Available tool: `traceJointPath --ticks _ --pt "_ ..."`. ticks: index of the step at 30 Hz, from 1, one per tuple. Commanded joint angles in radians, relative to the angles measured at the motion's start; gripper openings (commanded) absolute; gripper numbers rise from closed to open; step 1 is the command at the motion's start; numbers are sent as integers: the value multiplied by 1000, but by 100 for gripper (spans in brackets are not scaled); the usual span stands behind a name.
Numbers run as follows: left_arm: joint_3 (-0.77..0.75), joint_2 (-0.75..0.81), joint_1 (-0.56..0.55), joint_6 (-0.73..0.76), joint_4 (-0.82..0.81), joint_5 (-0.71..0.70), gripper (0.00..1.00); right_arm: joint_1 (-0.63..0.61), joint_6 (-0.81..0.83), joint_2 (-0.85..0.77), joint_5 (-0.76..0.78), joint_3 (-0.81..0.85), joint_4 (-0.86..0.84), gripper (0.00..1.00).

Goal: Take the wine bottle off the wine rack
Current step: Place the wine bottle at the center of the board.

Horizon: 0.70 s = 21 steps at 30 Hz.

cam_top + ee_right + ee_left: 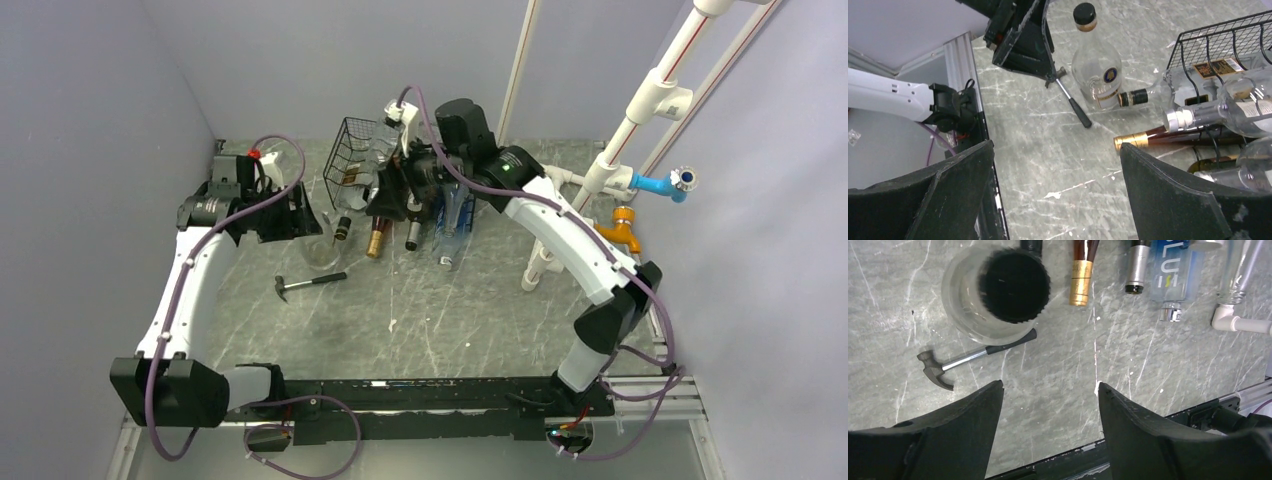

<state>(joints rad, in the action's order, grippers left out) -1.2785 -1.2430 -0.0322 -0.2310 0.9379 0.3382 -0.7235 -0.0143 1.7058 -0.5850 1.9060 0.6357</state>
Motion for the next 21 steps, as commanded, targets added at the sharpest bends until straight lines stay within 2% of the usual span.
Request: traceJointPath --ticks 1,4,8,11,14,17,21 --pt "11 78 -2 1 -38 38 76 1 68 -106 0 -46 8 100" --pt "35 134 -2 9 -63 40 82 6 132 -161 -43 -95 31 100" --pt "126 240 0 21 -176 34 86 44 232 -258 -130 -191 59 100" --pt "216 335 -1 20 -298 13 90 122 283 -330 -253 -285 59 100" --pt "321 427 -1 28 -438 -2 99 206 320 -396 -366 -369 50 100" --pt "414 497 1 17 -566 -7 99 275 362 -460 -481 -457 40 100" --pt "467 520 3 11 -654 -16 99 341 389 -522 -590 -554 15 100"
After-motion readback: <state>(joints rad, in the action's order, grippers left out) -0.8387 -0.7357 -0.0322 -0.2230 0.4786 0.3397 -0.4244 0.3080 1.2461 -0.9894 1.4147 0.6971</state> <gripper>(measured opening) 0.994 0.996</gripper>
